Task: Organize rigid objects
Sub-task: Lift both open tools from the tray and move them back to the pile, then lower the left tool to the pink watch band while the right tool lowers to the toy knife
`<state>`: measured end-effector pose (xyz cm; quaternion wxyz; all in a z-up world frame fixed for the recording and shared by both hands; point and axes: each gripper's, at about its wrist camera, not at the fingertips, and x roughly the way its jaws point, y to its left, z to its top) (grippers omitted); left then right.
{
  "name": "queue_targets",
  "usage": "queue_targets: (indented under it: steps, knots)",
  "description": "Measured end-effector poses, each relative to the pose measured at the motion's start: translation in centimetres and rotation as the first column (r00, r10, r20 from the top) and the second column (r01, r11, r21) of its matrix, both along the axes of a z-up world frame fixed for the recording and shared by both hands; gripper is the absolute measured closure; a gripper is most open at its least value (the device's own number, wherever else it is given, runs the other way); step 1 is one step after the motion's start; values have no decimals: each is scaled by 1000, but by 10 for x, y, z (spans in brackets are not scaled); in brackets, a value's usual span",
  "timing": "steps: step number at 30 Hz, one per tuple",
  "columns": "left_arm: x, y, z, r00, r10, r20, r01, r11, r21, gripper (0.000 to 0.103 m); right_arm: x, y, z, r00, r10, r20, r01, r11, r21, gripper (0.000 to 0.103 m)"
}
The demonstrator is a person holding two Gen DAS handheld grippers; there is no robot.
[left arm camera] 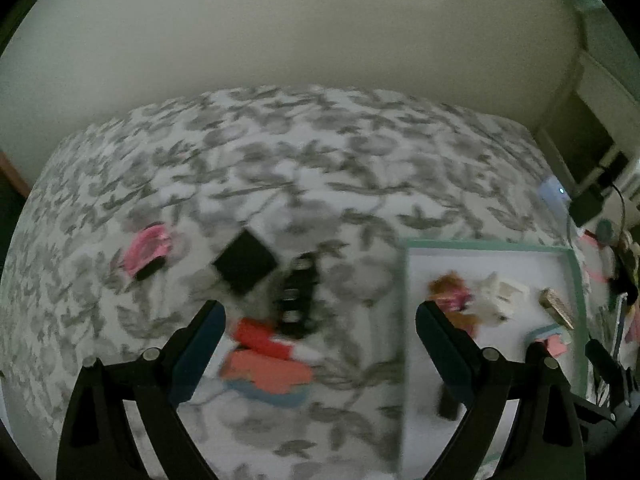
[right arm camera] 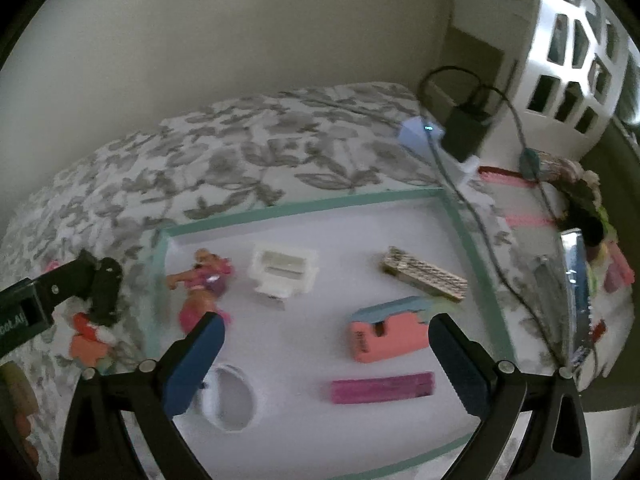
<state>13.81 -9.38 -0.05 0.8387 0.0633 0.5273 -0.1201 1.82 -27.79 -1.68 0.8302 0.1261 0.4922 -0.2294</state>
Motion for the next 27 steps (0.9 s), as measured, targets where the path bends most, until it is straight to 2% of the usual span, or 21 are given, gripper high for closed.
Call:
queue_targets:
  steps: [8, 16, 20, 27]
  knots:
    - [25, 93, -6, 988, 152, -18, -151, 988, 24, 7, 29, 55, -6, 993, 109, 35, -111, 990, 81, 0]
    - [41, 180, -18, 956, 289, -49, -289, 957, 14, 7, 60, 115, -12, 979, 195, 52, -200, 971, 128, 0]
    - [46, 205, -23, 945, 322, -60, -322, 947, 2, 7, 73, 144, -21, 973, 229, 36, -231, 964, 134, 0]
    - [53, 224, -35, 932, 347, -102, -351, 936, -24, 7, 88, 170, -45, 967, 253, -5, -249, 956, 158, 0]
